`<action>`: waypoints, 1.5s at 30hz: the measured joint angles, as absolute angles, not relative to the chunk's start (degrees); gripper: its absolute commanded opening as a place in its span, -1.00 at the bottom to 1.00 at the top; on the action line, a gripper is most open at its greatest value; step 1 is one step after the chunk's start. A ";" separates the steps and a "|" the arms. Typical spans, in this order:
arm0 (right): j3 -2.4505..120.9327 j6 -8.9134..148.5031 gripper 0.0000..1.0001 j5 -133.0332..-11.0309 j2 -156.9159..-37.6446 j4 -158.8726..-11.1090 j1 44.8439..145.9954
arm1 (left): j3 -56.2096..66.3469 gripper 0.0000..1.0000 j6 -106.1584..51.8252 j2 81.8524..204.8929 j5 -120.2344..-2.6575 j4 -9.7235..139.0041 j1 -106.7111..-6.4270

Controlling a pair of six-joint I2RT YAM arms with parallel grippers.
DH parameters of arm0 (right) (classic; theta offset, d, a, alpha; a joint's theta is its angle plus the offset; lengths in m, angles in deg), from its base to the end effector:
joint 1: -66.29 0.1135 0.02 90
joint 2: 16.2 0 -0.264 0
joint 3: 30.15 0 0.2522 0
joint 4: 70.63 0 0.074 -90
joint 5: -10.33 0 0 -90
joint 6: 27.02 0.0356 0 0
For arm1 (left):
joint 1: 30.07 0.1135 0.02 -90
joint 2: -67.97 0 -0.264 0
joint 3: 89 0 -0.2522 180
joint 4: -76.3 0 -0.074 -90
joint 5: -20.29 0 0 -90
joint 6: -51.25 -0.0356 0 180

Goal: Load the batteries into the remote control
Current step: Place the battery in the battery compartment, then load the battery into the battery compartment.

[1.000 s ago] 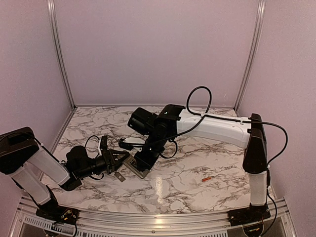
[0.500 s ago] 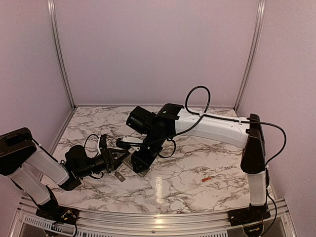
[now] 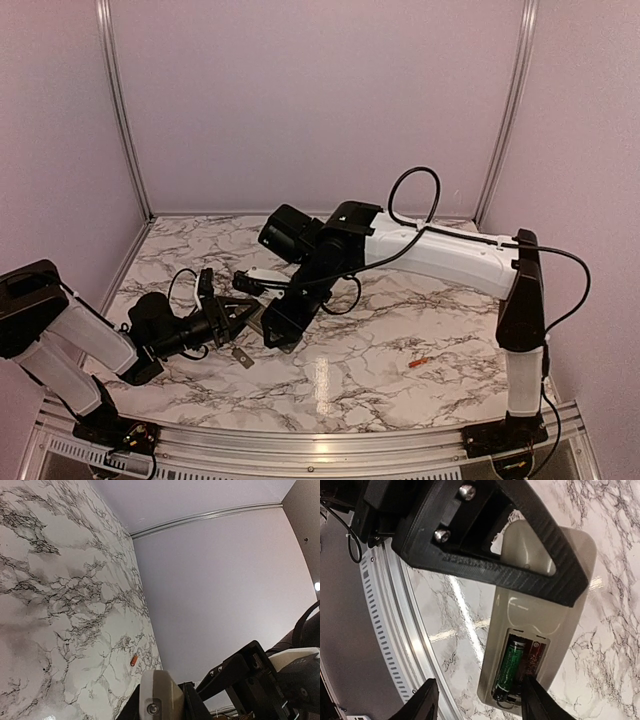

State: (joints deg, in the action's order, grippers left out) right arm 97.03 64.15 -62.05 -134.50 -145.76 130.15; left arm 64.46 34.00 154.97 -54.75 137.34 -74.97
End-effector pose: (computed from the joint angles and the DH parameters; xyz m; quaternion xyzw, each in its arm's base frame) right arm 0.1832 0.3978 0.2861 -0.5300 0.8095 0.2357 0.0909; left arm 0.1627 -0.1752 0.1588 -0.0781 0.6993 -0.6503 0.2864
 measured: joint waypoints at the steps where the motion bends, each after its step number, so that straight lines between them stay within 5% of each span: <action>1: 97.03 64.04 0.10 -62.00 -134.04 -145.76 130.06 | 64.46 -1.00 34.05 154.77 -54.66 137.36 -74.97; 25: 79.20 59.71 0.34 -51.60 -117.28 -137.34 123.70 | 62.93 -1.00 35.69 149.61 -45.63 137.78 -74.97; 45: 78.87 59.23 0.16 -46.11 -120.34 -135.05 124.88 | 62.93 -1.00 35.84 149.57 -44.58 137.76 -75.00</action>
